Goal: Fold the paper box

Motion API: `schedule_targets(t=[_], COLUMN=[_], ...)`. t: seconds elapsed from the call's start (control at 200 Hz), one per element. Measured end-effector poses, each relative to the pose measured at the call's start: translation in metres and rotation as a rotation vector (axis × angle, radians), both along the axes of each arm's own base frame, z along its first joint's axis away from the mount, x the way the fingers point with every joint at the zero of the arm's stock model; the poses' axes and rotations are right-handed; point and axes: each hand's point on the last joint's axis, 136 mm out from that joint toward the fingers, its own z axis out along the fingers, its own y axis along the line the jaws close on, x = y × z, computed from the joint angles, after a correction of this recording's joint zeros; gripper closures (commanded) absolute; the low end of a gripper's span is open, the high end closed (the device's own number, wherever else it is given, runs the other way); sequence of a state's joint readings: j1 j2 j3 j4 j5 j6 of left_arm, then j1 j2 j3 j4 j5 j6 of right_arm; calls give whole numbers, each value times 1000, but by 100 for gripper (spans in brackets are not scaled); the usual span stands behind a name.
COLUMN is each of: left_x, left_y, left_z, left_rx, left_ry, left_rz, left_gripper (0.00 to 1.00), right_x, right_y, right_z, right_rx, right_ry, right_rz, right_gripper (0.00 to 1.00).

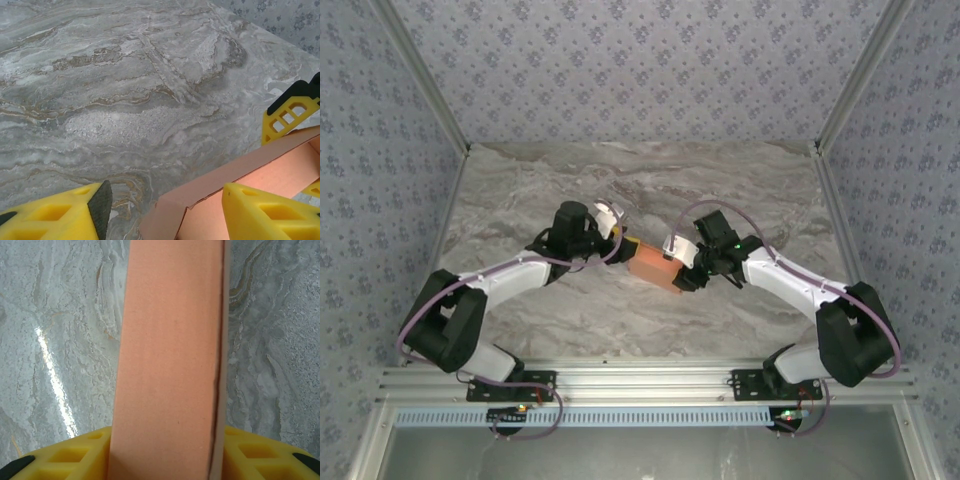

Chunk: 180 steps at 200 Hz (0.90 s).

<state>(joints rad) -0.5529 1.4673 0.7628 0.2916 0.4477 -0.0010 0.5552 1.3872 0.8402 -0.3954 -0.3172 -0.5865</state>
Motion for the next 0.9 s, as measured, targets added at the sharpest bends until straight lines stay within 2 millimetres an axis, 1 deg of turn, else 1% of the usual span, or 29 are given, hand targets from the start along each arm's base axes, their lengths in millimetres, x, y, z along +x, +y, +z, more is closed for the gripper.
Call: schedule_targets(t=[0.055,0.145,0.205,0.27,0.375,0.595,0.695,0.839,0.899], left_x=[0,-2,-5,-8,-11,-16,-20,-20,-19], left_y=[2,9,13,15,13,10,6,4,5], left_z=[3,7,7,6,5,-8,-10,-14,-19], left_rx=[-4,-17,-23,-22,-20,8,25,50,62], left_ry=[-7,-11,-13,-14,-16,7,13,11,16], left_rz=[3,13,6,-11,-41,-71,-93,-93,-85], left_gripper=[25,25,30,37,42,43,43,45,49], right_x=[0,0,-1,-1,-1,-2,-3,-3,-3], right_y=[0,0,-1,-1,-2,-3,-4,-4,-4], right_z=[-1,-2,-2,-3,-3,-4,-4,-5,-5], right_rx=[-2,-4,-6,-7,-8,-12,-14,-16,-16], right_ry=[2,4,6,6,9,19,21,24,24], right_rz=[0,4,4,6,4,1,1,1,1], right_gripper=[50,51,50,50,51,51,51,51,51])
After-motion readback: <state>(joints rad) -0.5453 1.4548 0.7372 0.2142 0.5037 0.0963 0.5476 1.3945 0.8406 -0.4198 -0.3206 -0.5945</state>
